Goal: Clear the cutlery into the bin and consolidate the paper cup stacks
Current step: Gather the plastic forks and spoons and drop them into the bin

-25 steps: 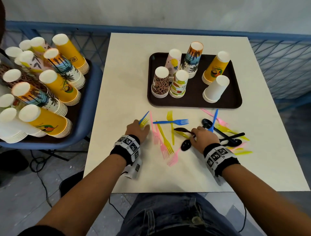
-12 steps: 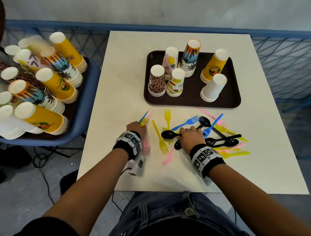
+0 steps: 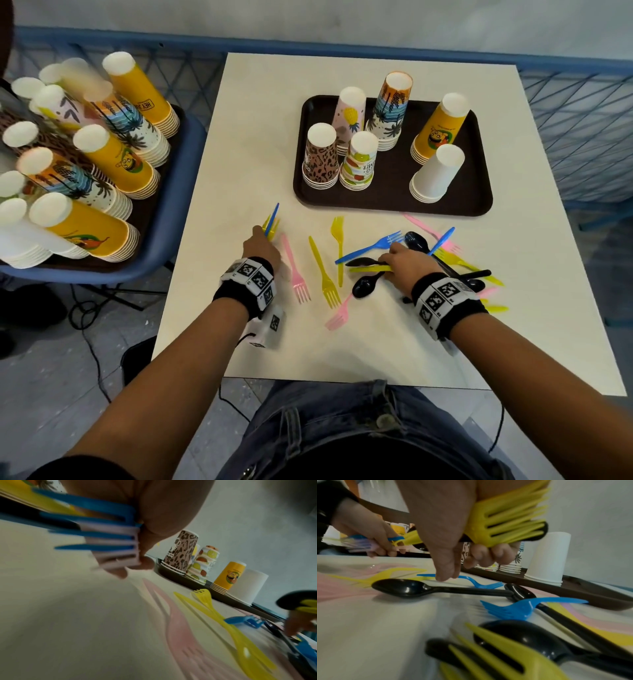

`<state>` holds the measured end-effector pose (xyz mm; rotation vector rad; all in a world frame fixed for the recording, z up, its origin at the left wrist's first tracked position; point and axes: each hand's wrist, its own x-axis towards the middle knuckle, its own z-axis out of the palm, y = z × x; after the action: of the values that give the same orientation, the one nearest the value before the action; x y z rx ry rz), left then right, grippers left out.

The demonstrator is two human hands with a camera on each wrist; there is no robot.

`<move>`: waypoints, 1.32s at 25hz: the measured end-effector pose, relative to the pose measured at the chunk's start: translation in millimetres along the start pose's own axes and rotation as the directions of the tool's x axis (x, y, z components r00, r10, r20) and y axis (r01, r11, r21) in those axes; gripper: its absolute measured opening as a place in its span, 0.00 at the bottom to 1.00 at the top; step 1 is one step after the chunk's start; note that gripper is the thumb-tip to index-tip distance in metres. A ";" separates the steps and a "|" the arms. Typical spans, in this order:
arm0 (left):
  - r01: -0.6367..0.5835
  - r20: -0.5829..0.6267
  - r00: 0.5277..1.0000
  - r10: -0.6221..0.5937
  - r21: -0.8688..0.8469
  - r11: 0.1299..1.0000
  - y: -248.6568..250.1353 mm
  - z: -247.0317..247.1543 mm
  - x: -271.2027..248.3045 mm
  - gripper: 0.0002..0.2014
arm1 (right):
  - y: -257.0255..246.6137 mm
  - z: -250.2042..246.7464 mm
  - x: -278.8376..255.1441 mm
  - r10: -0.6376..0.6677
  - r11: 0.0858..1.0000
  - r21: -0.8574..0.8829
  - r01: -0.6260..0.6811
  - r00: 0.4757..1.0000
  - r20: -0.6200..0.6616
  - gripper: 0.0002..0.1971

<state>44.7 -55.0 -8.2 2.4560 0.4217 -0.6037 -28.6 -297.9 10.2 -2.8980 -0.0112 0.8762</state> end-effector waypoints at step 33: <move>-0.630 0.479 0.775 0.411 0.543 0.555 26.5 26.3 3.8 0.15 | 81.8 -0.1 5.8 0.130 0.991 -0.014 -0.130 0.991 -0.024 0.19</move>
<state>50.5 -91.0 -17.4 2.8664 -0.8241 -0.9591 -25.9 -379.0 -2.0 -2.9513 0.1754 0.8657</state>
